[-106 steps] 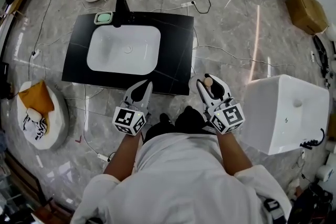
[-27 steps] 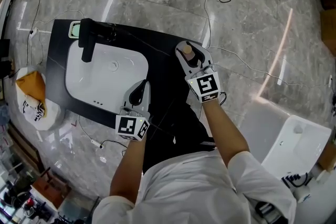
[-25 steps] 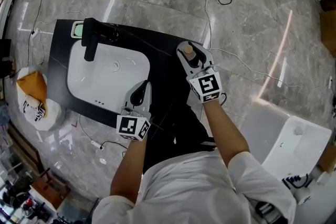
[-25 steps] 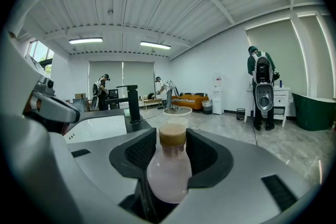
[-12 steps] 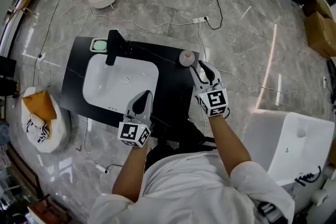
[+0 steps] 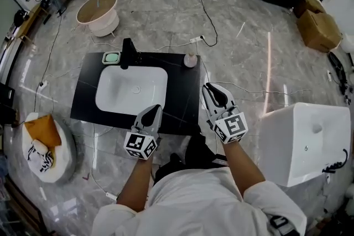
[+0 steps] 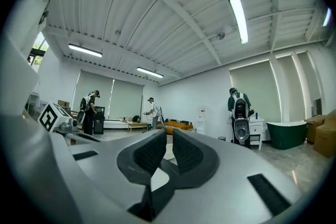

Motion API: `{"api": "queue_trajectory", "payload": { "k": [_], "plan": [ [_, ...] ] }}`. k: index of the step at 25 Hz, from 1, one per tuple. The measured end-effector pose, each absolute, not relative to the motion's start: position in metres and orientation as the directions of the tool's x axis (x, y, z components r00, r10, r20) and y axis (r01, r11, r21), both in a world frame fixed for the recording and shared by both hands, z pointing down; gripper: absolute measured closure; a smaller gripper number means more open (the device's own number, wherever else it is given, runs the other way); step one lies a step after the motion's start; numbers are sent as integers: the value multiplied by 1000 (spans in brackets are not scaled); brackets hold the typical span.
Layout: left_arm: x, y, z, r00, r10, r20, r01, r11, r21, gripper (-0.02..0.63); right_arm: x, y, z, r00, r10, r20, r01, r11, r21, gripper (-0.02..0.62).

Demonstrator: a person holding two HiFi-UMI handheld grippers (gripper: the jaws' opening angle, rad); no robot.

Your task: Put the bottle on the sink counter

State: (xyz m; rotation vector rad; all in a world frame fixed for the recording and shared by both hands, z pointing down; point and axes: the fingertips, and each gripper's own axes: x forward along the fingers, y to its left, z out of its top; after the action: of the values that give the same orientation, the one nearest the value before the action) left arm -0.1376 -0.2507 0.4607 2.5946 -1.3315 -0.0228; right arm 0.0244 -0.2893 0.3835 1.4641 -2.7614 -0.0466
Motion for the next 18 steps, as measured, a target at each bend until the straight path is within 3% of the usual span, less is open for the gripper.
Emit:
{"api": "queue_trajectory", "payload": {
  "k": [9,18],
  "plan": [
    [-153,-174,442,582,-813,10,-786,-559,266,589,31,-181,367,-589,-808,14,-807,589,36,571],
    [-118,-106,436,557,-830,6,-803,-537,259,589,75,-103,360,-629,-778,-3,-778,629,-5,575]
  ]
}}
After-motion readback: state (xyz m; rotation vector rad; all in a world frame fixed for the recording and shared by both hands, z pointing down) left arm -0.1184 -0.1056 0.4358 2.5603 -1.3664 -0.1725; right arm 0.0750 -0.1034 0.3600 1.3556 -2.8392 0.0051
